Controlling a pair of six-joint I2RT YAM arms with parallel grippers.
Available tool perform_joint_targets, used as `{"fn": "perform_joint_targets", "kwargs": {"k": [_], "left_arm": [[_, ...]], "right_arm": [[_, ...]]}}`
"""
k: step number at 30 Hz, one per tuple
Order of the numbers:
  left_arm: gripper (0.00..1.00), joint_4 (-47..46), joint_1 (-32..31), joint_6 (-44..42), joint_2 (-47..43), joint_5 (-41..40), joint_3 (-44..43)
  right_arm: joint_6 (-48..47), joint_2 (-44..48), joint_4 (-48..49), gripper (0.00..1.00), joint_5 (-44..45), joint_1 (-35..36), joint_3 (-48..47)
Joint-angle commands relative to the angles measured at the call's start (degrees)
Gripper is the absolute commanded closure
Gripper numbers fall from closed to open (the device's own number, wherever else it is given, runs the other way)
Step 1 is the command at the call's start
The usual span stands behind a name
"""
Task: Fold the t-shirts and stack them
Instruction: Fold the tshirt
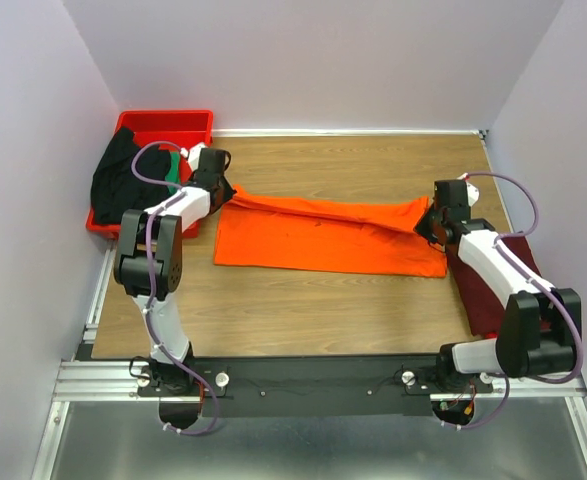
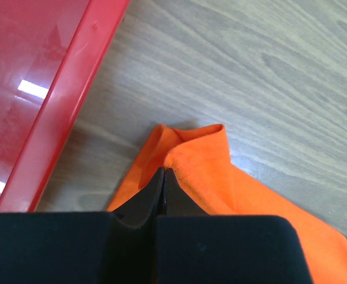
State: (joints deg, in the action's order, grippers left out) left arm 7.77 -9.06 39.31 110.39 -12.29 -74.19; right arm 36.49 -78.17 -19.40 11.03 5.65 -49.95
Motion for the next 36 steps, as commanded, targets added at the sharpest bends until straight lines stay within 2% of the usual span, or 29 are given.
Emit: {"fn": "perform_joint_targets", "kwargs": {"k": [1,16,17,19,20,23,25,32,36], "left_arm": [[1.00,-1.6,0.1,2.1,-4.2,0.3,2.5],[1.00,-3.9,-0.6,4.5,-8.1,0.0,9.3],[0.91,-4.3,-0.6,4.6,-8.3,0.1,9.9],[0.84,-4.4,-0.6,5.4,-9.0,0.2,11.0],[0.76,-4.4,-0.6,5.6,-9.7,0.2,11.3],[0.59,-4.4,-0.6,6.7,-12.5,-1.3,13.5],[0.54,-4.1,-0.6,6.7,-14.0,-2.0,13.9],[0.54,2.0,-2.0,5.4,-16.3,-6.2,10.8],[0.54,4.6,-3.2,6.1,-14.2,-7.1,7.9]], "right_arm": [[1.0,1.5,0.1,1.00,-0.7,-0.2,1.8],[0.7,2.0,0.1,0.99,1.5,-0.1,3.5],[0.7,2.0,0.1,0.99,1.5,-0.2,3.8],[0.7,1.4,0.1,0.99,1.5,-0.2,4.2],[0.7,1.4,0.1,0.98,1.5,-0.2,4.3],[0.7,1.3,0.1,0.92,1.4,-0.2,5.0],[0.5,1.4,0.1,0.87,1.3,-0.2,5.0],[-1.2,4.2,0.0,0.62,1.3,-0.2,5.7],[-1.5,5.1,0.0,0.57,0.5,-0.1,4.6]]}}
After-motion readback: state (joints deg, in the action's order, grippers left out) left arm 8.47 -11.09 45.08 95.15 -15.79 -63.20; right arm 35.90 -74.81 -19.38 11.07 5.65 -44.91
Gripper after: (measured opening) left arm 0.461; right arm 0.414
